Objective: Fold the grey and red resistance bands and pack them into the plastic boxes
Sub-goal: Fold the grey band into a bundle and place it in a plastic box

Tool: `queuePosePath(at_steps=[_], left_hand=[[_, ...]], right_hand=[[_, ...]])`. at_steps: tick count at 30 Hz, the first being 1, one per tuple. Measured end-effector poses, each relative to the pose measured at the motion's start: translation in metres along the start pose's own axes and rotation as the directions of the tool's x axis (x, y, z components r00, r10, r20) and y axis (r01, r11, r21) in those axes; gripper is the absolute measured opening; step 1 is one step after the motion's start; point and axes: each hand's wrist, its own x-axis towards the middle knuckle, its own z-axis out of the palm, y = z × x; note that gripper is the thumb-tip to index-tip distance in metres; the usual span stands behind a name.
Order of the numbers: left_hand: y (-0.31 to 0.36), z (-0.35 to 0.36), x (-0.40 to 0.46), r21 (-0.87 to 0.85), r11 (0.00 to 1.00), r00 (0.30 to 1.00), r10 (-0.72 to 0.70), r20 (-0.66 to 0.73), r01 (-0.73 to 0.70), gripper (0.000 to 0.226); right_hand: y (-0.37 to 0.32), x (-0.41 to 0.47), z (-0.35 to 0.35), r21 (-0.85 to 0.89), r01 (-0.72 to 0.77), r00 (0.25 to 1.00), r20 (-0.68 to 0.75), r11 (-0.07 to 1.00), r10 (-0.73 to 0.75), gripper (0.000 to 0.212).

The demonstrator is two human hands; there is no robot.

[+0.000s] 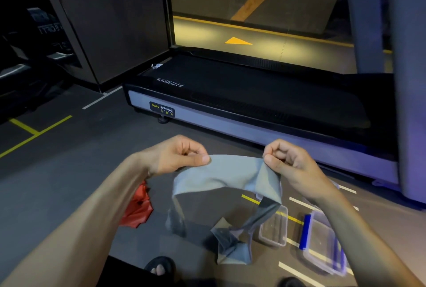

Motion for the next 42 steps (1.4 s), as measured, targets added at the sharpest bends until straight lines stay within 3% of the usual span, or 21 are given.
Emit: queuePosePath(at_steps=[3, 4, 9, 14, 19, 26, 29, 34, 38, 42], left_hand=[[-0.009, 0.002, 0.006, 0.386, 0.922, 0.997, 0.061, -0.046, -0.039, 0.021], [-0.01, 0.003, 0.007, 0.44, 0.896, 0.995, 0.085, -0.049, -0.055, 0.024], [-0.012, 0.001, 0.005, 0.272, 0.96, 0.997, 0.07, 0.023, -0.073, 0.04], [-0.01, -0.015, 0.0, 0.154, 0.988, 0.995, -0.024, 0.095, 0.01, 0.044], [-0.008, -0.018, -0.001, 0.259, 0.966, 0.997, -0.042, 0.072, 0.022, 0.023], [-0.005, -0.012, -0.003, 0.243, 0.969, 0.999, 0.029, 0.034, -0.036, 0.026], [-0.004, -0.01, -0.004, 0.241, 0.97, 0.997, 0.026, 0.068, -0.041, 0.029], [-0.006, 0.002, 0.008, 0.426, 0.904, 0.995, -0.029, 0.094, -0.014, 0.02], [-0.006, 0.007, 0.012, 0.473, 0.881, 0.994, -0.04, 0.098, -0.011, 0.018], [0.003, 0.014, 0.011, 0.356, 0.933, 0.989, -0.007, 0.144, -0.045, 0.014]], right_hand=[[0.005, -0.001, 0.004, -0.005, 0.015, 1.0, 0.025, 1.0, -0.014, 0.02], [0.005, 0.0, 0.006, -0.014, 0.021, 0.999, 0.032, 1.0, -0.021, 0.018], [0.004, 0.0, 0.003, 0.044, 0.019, 1.0, -0.021, 0.999, -0.018, 0.024], [0.004, 0.0, 0.003, -0.031, -0.006, 0.998, 0.057, 1.0, 0.008, 0.018], [0.011, -0.005, 0.018, -0.207, 0.009, 0.991, 0.133, 0.978, 0.019, 0.007], [0.014, -0.006, 0.018, -0.278, 0.004, 0.994, 0.106, 0.96, 0.027, 0.007], [0.013, -0.006, 0.02, -0.199, -0.007, 0.993, 0.114, 0.98, 0.031, 0.006], [-0.01, -0.003, 0.03, -0.025, 0.093, 0.989, 0.122, 0.995, -0.089, 0.013], [-0.022, 0.001, 0.044, 0.106, 0.123, 0.98, 0.145, 0.987, -0.138, 0.014], [-0.021, 0.007, 0.068, 0.037, 0.163, 0.984, 0.072, 0.986, -0.166, 0.006]])
